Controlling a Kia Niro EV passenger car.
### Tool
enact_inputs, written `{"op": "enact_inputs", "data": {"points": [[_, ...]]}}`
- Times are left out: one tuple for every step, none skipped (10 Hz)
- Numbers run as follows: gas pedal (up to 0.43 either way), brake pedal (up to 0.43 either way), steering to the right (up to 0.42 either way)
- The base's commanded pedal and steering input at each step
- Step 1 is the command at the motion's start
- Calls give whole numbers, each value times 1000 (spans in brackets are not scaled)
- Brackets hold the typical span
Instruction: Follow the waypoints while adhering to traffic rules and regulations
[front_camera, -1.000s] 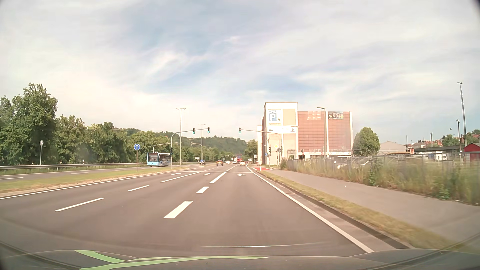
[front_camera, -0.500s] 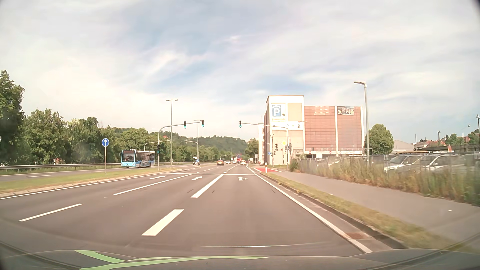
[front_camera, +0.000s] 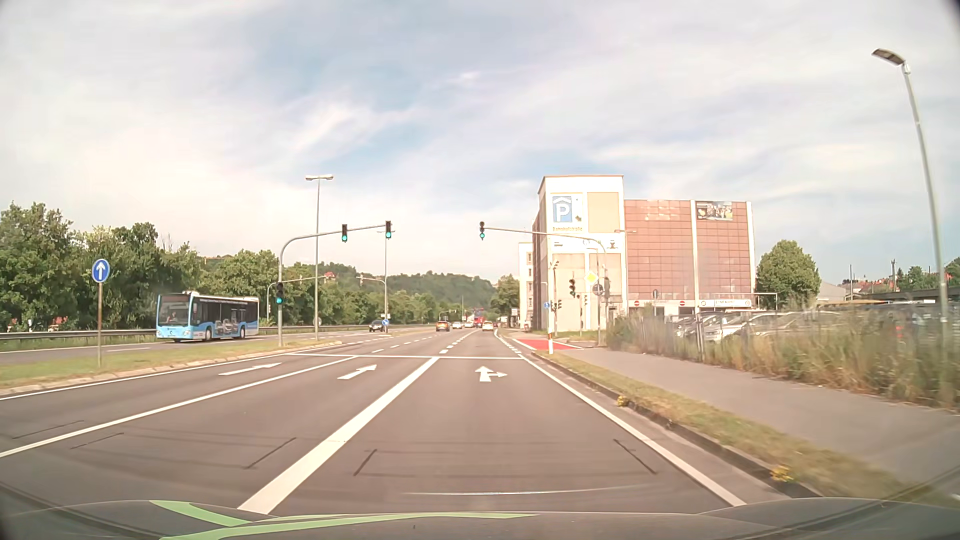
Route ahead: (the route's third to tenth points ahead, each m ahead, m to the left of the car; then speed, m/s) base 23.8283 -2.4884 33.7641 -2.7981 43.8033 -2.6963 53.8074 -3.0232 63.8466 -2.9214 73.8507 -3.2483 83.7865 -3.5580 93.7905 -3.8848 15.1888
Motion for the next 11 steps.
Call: {"op": "enact_inputs", "data": {"points": [[47,0,0],[47,0,0],[47,0,0],[47,0,0],[47,0,0],[47,0,0],[47,0,0],[59,0,0],[59,0,0],[59,0,0],[59,0,0]]}}
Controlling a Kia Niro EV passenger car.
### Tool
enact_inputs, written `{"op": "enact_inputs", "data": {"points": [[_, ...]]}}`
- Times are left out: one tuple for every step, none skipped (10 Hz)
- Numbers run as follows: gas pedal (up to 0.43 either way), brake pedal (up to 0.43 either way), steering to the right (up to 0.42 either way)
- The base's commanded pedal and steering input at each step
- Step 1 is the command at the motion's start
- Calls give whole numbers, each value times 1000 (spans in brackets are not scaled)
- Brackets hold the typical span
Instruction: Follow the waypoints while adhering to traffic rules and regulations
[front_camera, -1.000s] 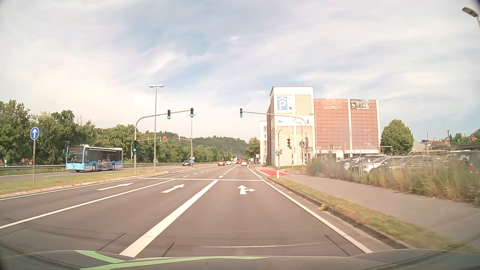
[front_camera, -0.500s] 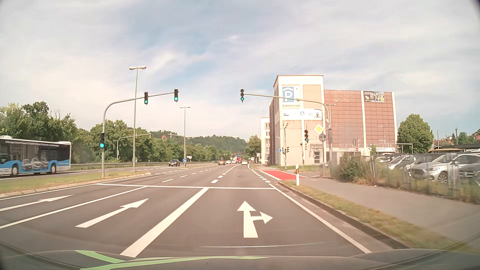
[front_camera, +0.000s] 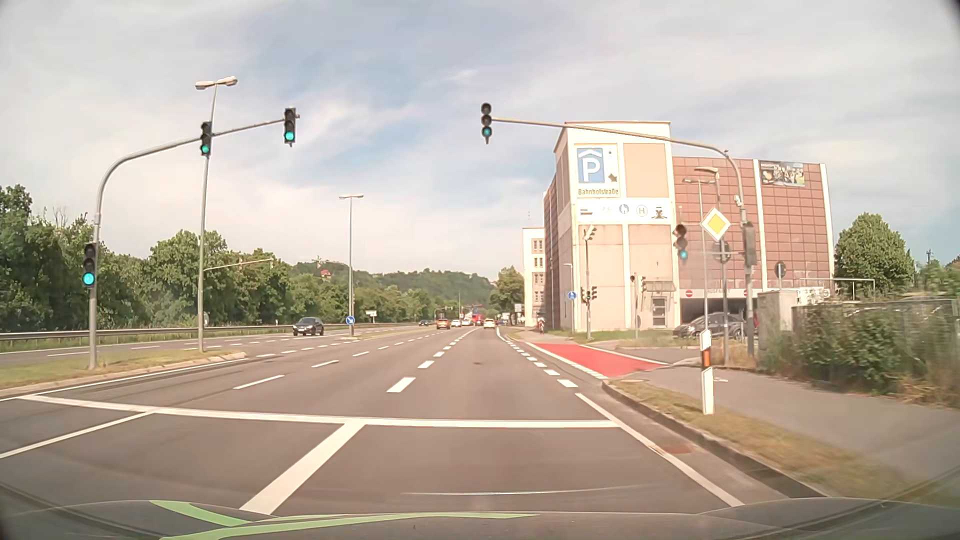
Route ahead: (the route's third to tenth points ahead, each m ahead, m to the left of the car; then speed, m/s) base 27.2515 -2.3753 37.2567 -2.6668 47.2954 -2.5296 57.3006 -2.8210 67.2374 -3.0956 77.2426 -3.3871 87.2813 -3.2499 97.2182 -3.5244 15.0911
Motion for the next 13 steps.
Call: {"op": "enact_inputs", "data": {"points": [[59,0,0],[59,0,0],[59,0,0],[59,0,1],[59,0,1],[59,0,1],[59,0,1],[59,0,1],[59,0,1],[59,0,1],[59,0,1],[59,0,1],[59,0,1]]}}
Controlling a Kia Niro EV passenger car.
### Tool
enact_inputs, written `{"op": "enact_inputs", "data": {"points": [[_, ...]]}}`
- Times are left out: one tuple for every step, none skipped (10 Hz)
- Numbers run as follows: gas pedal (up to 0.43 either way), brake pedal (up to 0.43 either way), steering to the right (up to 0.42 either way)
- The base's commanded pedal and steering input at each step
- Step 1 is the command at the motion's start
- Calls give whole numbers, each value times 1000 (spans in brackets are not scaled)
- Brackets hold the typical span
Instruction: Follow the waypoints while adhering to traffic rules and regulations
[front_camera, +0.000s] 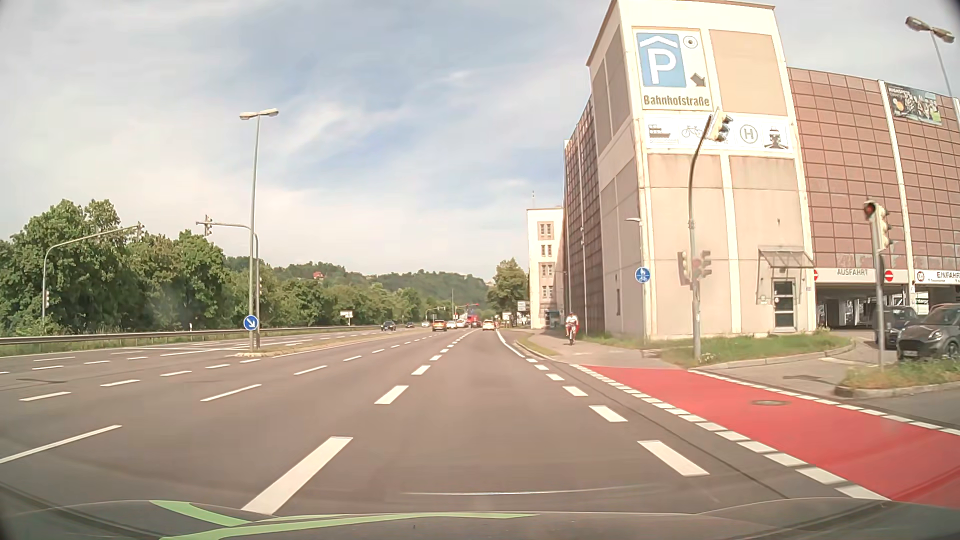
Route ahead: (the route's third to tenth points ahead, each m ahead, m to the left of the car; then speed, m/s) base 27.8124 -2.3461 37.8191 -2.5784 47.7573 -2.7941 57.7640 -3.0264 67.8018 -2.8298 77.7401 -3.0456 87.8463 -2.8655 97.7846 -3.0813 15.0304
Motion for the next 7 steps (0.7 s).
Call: {"op": "enact_inputs", "data": {"points": [[59,0,1],[59,0,1],[59,0,1],[59,0,1],[59,0,1],[59,0,1],[59,0,1]]}}
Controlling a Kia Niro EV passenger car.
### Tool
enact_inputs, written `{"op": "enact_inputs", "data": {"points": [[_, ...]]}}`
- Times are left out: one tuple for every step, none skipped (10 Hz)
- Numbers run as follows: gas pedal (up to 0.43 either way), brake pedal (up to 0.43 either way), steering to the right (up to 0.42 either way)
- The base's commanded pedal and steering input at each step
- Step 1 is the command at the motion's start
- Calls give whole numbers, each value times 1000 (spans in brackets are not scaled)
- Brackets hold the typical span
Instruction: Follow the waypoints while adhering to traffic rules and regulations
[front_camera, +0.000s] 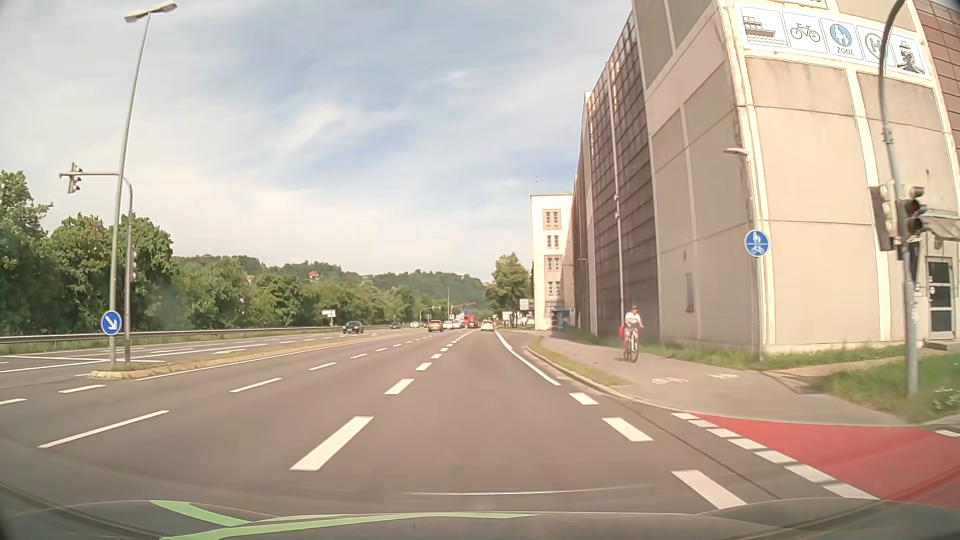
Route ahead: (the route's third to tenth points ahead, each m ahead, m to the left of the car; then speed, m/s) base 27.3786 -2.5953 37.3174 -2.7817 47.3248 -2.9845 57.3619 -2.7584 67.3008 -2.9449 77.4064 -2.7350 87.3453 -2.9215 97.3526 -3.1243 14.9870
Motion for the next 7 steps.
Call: {"op": "enact_inputs", "data": {"points": [[59,0,1],[59,0,1],[59,0,1],[59,0,1],[59,0,1],[59,0,1],[59,0,1]]}}
